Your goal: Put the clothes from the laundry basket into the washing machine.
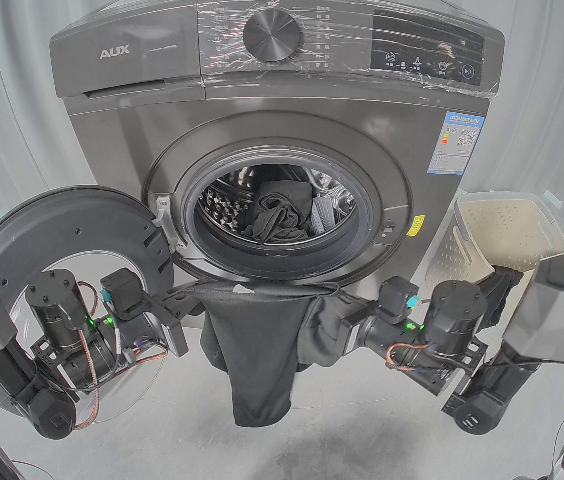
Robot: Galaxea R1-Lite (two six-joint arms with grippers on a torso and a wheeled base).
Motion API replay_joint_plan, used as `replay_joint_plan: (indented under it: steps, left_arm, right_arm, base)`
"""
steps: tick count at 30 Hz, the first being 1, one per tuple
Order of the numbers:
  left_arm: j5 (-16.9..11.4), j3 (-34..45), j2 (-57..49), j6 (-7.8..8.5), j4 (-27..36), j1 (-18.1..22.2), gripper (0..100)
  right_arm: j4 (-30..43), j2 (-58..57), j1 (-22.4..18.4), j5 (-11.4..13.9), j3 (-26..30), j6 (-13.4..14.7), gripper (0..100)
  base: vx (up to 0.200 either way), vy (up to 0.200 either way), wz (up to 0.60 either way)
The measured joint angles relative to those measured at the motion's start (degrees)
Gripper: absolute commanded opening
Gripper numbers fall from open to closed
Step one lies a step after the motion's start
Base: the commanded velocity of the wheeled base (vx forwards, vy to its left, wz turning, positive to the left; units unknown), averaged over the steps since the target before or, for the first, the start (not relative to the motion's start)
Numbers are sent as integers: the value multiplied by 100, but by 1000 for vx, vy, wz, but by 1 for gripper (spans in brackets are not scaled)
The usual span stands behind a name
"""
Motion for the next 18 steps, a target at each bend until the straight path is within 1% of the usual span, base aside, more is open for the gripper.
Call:
replay_joint_plan:
  steps: [4,8,14,18]
  left_arm:
    - [-6,44,-341,10,4,-11,0]
    - [-4,91,-669,38,4,-37,0]
    - [27,113,-968,57,9,-59,0]
    - [33,91,-1058,57,9,-66,0]
  right_arm:
    - [2,-555,-137,112,279,-1,0]
    - [7,-1017,-171,163,452,2,0]
    - [2,-1423,-157,134,430,-85,0]
    - [2,-1541,-184,130,351,-85,0]
  base:
    - [0,0,0]
    - [0,0,0]
    - [0,0,0]
    - [0,0,0]
